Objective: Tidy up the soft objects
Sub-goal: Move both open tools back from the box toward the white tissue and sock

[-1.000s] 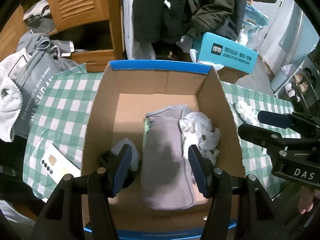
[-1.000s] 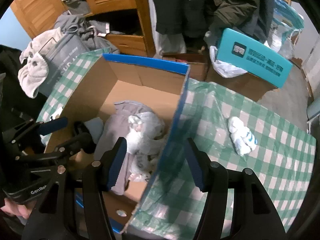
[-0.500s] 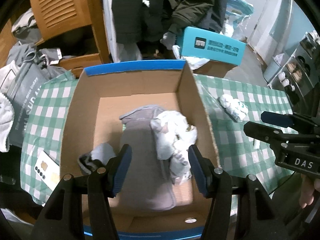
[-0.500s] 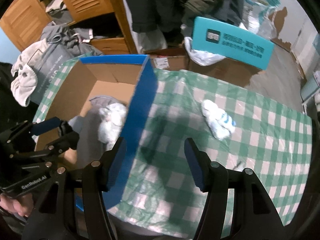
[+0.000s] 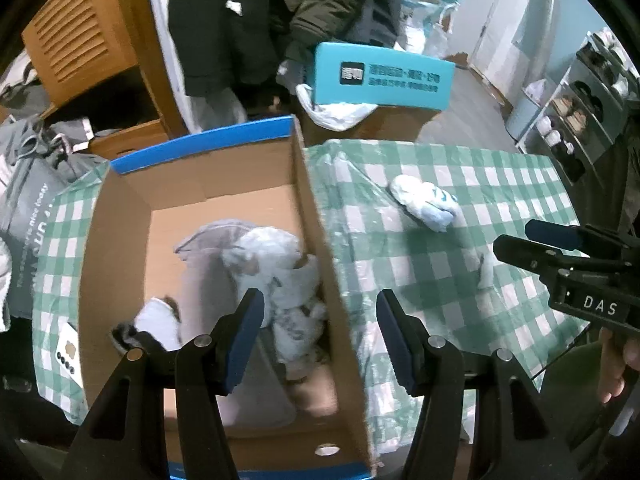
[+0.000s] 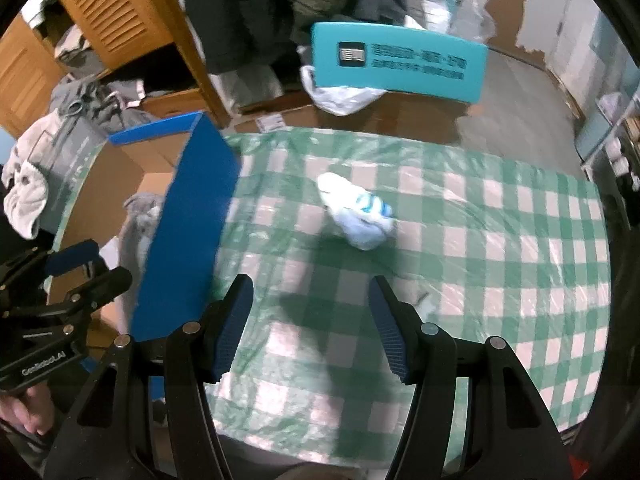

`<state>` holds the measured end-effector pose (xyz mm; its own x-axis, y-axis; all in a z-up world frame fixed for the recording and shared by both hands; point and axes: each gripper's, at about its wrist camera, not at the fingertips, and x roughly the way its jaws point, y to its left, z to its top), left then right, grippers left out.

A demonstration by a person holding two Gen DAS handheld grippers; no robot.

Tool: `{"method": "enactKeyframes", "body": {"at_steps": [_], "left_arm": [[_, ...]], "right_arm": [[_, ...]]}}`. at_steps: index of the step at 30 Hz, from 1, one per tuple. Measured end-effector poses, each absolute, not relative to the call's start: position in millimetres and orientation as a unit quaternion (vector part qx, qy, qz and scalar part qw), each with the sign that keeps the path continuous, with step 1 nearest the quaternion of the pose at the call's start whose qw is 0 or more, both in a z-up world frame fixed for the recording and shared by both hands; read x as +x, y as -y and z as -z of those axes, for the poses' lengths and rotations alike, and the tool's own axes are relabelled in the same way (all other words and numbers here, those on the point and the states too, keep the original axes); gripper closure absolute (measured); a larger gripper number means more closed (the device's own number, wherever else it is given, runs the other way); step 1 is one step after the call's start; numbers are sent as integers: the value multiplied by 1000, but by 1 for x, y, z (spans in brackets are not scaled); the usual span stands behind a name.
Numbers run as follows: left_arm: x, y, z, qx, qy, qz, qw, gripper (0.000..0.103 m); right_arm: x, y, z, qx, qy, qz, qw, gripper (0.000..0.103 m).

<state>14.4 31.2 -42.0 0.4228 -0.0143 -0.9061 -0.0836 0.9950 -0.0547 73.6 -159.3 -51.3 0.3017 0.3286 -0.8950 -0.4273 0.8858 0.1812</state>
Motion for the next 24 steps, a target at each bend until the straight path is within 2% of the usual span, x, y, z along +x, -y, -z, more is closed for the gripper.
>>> {"method": "enactKeyframes", "body": {"at_steps": [24], "left_arm": [[47,40,68,-18,-565,24,824,43]], "right_arm": [[100,232,100,-6,-583,-164,796,42]]}}
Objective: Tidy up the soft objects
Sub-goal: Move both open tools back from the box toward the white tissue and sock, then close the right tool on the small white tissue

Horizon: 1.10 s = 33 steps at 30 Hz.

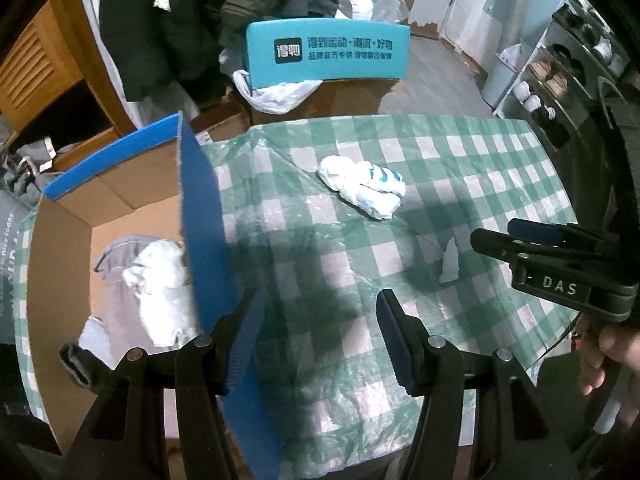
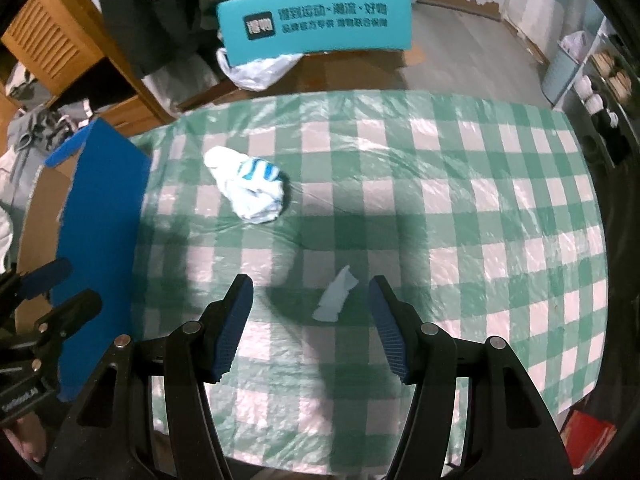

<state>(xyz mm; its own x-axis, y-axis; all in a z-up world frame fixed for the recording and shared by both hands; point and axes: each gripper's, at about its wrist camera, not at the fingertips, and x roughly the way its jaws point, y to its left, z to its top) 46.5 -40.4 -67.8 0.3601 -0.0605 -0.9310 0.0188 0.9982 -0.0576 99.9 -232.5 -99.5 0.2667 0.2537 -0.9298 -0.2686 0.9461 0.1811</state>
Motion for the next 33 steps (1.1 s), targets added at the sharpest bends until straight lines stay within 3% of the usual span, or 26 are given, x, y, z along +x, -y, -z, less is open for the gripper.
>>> {"method": "enactKeyframes", "body": {"at_steps": [25,29,31,33], "left_arm": [[84,74,126,-14,-610,28,792,43],[86,73,132,-18,-614,27,788,43],[88,72,135,-21,-618,27,786,43],[89,71,137,-25,-620,27,784,43]], "right_arm": [[118,239,179,-17,-644,-141,752,43],[116,235,185,-25,-648,-144,748,62],[114,232,188,-28,-650,-145,745,65],[114,232,188,-32,-646,-148,749,79]]}}
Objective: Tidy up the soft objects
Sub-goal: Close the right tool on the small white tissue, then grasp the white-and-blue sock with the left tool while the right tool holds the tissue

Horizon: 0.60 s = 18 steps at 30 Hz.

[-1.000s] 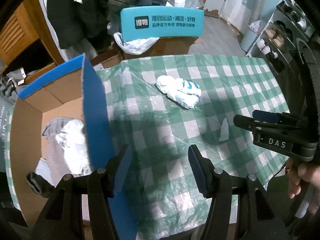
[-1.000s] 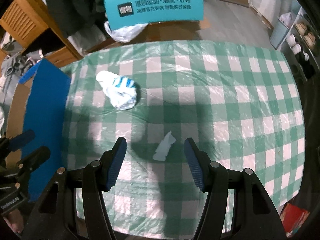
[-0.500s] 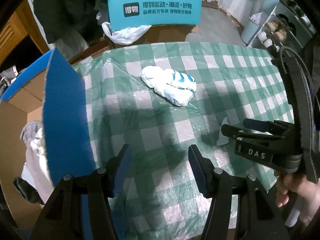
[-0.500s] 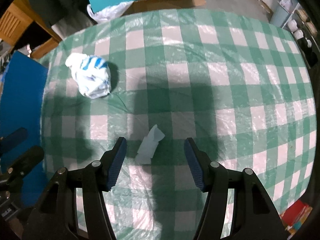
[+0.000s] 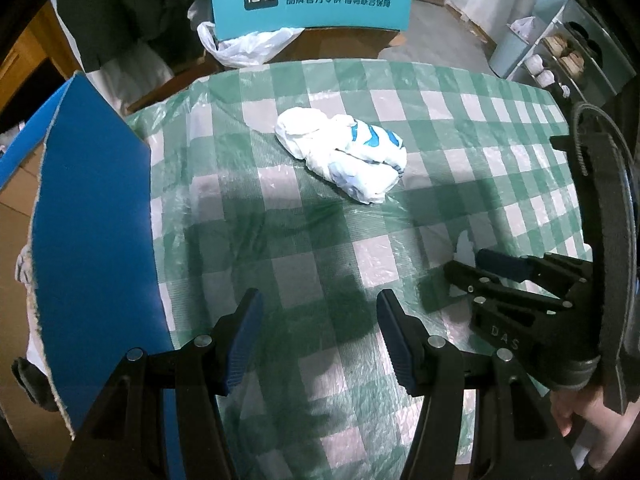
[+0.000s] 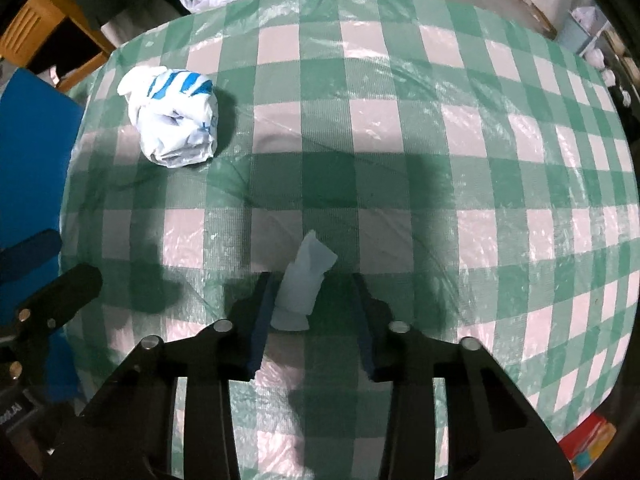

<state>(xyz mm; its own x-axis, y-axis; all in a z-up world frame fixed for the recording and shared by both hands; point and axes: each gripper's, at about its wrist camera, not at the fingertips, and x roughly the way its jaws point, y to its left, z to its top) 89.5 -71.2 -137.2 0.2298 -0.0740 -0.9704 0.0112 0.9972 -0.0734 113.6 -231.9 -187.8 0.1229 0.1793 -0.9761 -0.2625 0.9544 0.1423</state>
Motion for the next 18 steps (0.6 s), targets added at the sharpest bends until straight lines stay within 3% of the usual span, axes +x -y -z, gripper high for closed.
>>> {"method": "enactKeyframes", "body": {"at_steps": [3,18], "left_arm": [[92,70,138,-35,-621,28,783,43],[125,67,143,-76,-618,24,782,42]], "right_arm": [[115,231,186,-29,-643,-152,750,88],[150,234,148,-19,-600,-159,784,88]]}}
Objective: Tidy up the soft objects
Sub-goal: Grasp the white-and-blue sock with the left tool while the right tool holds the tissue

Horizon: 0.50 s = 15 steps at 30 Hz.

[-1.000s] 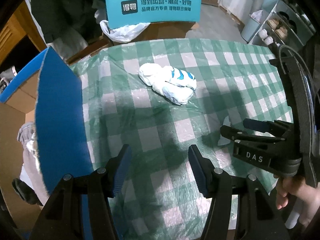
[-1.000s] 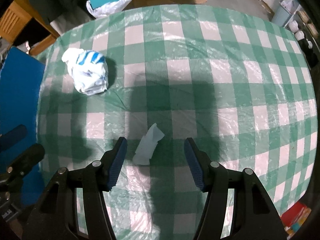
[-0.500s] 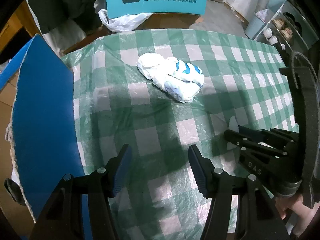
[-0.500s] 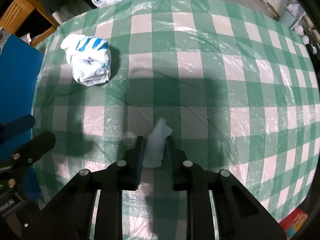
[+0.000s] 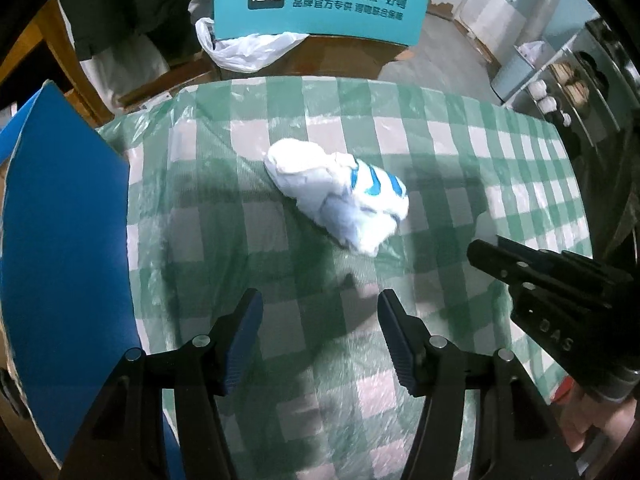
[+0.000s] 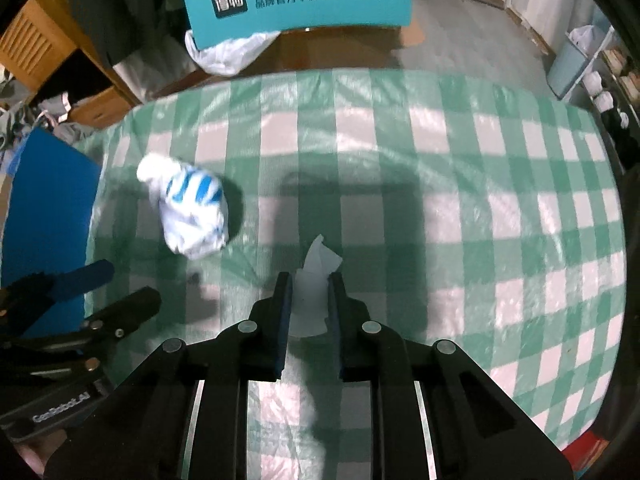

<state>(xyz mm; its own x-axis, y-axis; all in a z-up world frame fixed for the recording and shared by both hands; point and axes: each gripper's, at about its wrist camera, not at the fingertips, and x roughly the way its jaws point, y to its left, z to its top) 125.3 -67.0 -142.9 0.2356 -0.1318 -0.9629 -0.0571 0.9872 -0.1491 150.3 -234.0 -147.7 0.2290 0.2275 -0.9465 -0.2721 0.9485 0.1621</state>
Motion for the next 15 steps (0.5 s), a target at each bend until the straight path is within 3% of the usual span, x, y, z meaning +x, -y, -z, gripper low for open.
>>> {"method": "enactKeyframes", "body": {"at_steps": [15], "left_arm": [[167,58,139,-171,-606,-47,776,42]], "right_arm": [[169,223,132,-17,-588,-175,790,88]]}}
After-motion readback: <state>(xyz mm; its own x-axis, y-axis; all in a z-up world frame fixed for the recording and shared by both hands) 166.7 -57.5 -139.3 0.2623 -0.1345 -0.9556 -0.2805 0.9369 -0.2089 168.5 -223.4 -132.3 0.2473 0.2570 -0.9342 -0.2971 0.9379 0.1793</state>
